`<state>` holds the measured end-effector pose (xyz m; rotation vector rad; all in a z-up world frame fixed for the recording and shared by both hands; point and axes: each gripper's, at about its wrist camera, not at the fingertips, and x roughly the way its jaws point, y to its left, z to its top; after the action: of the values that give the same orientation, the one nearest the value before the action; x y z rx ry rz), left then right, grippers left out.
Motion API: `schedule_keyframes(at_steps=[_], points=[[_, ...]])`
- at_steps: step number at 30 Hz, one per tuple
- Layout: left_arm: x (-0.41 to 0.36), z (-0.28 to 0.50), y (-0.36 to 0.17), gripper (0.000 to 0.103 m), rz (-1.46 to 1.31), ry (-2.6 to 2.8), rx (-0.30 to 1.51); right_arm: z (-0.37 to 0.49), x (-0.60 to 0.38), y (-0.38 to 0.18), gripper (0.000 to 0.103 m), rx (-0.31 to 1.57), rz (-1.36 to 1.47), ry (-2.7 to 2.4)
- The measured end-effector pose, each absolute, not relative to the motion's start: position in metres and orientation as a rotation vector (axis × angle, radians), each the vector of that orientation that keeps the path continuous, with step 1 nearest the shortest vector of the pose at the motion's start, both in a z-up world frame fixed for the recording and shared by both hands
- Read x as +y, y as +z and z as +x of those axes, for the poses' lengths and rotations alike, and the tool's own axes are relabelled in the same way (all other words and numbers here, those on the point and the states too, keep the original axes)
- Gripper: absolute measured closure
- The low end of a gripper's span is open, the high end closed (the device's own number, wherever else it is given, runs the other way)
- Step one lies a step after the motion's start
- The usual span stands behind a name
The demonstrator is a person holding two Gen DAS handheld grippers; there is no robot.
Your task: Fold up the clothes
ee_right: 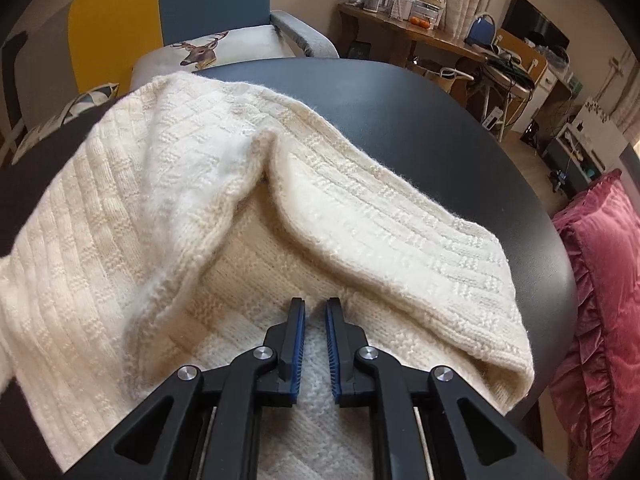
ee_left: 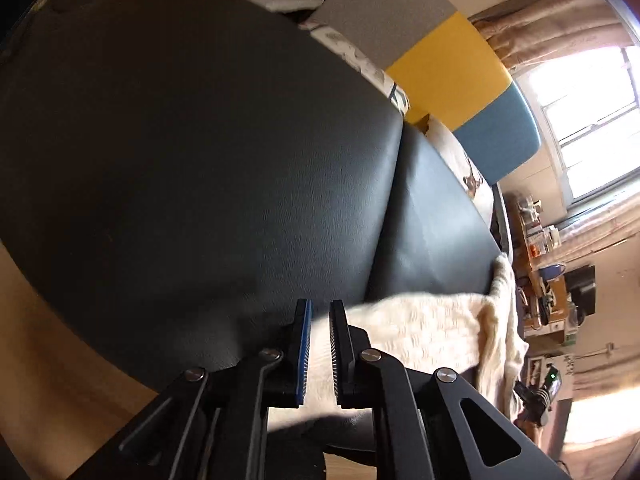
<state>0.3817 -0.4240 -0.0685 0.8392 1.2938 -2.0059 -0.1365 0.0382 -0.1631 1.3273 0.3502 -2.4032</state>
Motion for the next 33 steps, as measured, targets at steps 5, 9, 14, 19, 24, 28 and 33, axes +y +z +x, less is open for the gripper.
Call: schedule_keyframes(at_steps=[5,9,14,19,24,28,33], points=[[-0.416,0.348,-0.036,0.055,0.954,-2.221,0.995,-0.125,0.041,-0.136,0.081,0.181,1.271,-2.329],[-0.389,0.288,-0.046,0.055,1.200,-2.427,0.712,-0.085,0.011,-0.127,0.078,0.157,1.238,-2.029],[-0.369,0.217,-0.082,0.054,1.467,-2.558,0.527,-0.034,-0.025,-0.134,0.078,0.303,1.218,-1.788],[-0.373,0.191,-0.111,0.049,1.639,-2.617,0.590,-0.034,-0.049,-0.141,0.078,0.391,1.243,-1.714],[-0.371,0.185,-0.120,0.032,1.711,-2.674,0.548,-0.037,-0.071,-0.148,0.078,0.471,1.270,-1.648],[-0.345,0.181,-0.118,0.047,1.763,-2.656,0.239,-0.042,-0.087,-0.160,0.078,0.600,1.314,-1.598],[-0.362,0.194,-0.107,0.092,1.592,-2.551,0.413,-0.046,-0.091,-0.183,0.078,0.753,1.422,-1.515]])
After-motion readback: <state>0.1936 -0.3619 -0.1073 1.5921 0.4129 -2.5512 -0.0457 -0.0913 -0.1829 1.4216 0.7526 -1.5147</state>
